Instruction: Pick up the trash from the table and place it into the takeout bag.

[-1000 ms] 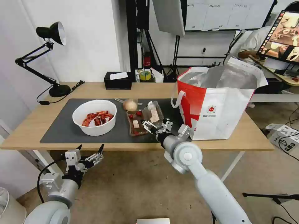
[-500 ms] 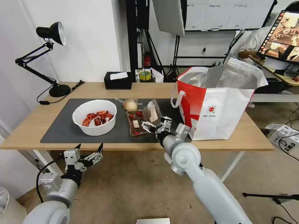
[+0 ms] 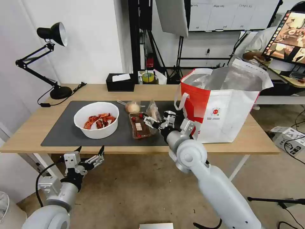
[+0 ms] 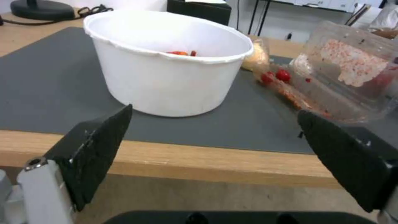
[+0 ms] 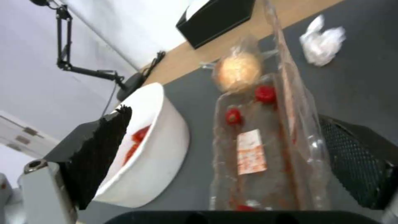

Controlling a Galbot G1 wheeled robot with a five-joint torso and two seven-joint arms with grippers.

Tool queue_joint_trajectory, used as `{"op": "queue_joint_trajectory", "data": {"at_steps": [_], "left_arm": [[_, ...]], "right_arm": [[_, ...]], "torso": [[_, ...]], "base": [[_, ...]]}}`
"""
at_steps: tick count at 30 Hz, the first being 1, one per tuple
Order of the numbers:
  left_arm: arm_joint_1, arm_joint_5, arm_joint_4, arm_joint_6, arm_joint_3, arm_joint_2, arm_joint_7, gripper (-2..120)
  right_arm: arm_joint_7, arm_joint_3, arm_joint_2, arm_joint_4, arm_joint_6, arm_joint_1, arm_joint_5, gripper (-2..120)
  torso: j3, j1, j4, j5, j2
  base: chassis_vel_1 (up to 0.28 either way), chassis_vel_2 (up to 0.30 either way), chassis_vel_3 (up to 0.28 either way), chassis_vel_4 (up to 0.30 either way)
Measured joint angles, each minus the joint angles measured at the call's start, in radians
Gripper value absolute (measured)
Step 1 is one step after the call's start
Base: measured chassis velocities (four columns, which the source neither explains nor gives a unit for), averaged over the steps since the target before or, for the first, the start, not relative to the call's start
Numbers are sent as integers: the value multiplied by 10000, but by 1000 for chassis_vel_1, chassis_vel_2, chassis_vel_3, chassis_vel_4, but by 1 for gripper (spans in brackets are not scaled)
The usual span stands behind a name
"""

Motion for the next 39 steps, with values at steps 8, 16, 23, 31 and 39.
{"op": "queue_joint_trajectory", "data": {"at_steps": [8, 16, 23, 31, 39], "left_arm": [[94, -7, -32, 0, -85, -24, -7, 100], [159, -156, -72, 48, -203, -25, -10, 100], [109, -348, -92, 107, -300, 84, -12, 100], [-40, -460, -75, 68, -310, 192, -2, 100], [-113, -526, -89, 59, -283, 321, 16, 100]], "right_arm": [[700, -417, 444, -742, -286, 1090, 1946, 100], [1485, -732, 788, -1456, -392, 1619, 2902, 100], [1140, -921, 579, -1594, -393, 1993, 2759, 100], [-694, -1485, -254, -2629, -623, 3291, 823, 88], [-3366, -2271, -796, -3981, -1245, 4426, -285, 58]], "torso": [[0, 0, 1, 0, 0], [0, 0, 1, 0, -1], [-1, 0, 0, 0, 0], [0, 0, -1, 2, -1], [0, 0, 1, 1, -1]], "base": [[0, 0, 0, 0], [0, 0, 0, 0], [0, 0, 0, 0], [0, 0, 0, 0], [0, 0, 0, 0]]}}
